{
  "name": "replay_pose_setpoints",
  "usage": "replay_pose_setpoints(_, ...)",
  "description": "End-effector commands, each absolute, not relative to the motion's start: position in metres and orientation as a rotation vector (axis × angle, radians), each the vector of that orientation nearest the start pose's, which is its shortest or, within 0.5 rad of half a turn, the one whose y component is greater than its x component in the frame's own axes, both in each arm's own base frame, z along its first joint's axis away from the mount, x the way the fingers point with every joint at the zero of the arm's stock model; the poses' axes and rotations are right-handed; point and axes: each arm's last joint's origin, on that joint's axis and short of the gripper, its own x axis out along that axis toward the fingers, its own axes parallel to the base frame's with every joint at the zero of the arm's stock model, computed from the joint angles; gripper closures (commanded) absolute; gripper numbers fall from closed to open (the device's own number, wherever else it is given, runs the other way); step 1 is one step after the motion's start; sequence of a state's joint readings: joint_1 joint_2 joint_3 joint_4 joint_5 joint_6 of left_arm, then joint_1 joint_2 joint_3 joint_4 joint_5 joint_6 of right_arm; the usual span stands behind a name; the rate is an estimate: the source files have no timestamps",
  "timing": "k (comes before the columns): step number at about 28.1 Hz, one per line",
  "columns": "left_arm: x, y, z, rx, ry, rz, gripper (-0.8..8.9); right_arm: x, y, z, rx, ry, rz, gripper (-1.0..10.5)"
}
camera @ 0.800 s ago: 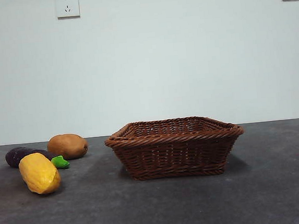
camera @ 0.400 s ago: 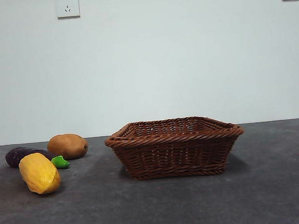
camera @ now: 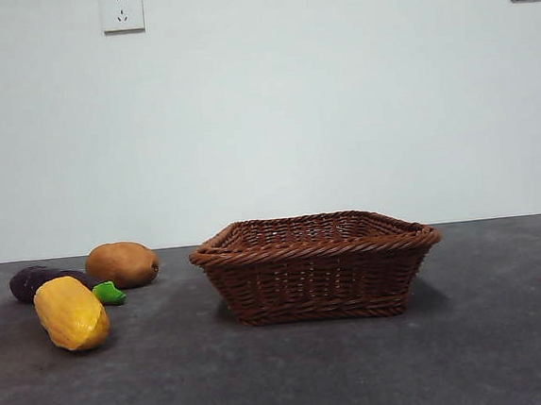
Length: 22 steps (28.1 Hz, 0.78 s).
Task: Help me put the vegetables on the table into the basket
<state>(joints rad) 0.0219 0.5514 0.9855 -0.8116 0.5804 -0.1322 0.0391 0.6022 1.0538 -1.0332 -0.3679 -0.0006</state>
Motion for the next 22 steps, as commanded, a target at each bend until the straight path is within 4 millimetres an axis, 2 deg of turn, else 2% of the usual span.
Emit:
replay_pose_setpoints(1,0.081,-0.014,0.365,-0.236,0.412,-0.535,1.65,0.079,0.014,0.362,0.099,0.585,0.408,3.2)
replay_pose_setpoints(6,0.090,-0.014,0.363,-0.247,0.449,-0.531,1.65,0.110,0.016,0.362,0.146,0.653,0.437,3.2)
replay_pose_setpoints(13,0.105,-0.014,0.358,-0.264,0.504,-0.525,1.65,0.194,0.024,0.356,0.199,0.791,0.489,3.2)
replay_pose_setpoints(17,0.114,-0.014,0.355,-0.273,0.537,-0.521,1.65,0.244,0.040,0.339,0.204,0.871,0.521,3.2)
replay_pose_setpoints(22,0.124,-0.014,0.356,-0.274,0.525,-0.522,1.65,0.301,0.074,0.309,0.134,0.948,0.529,3.2)
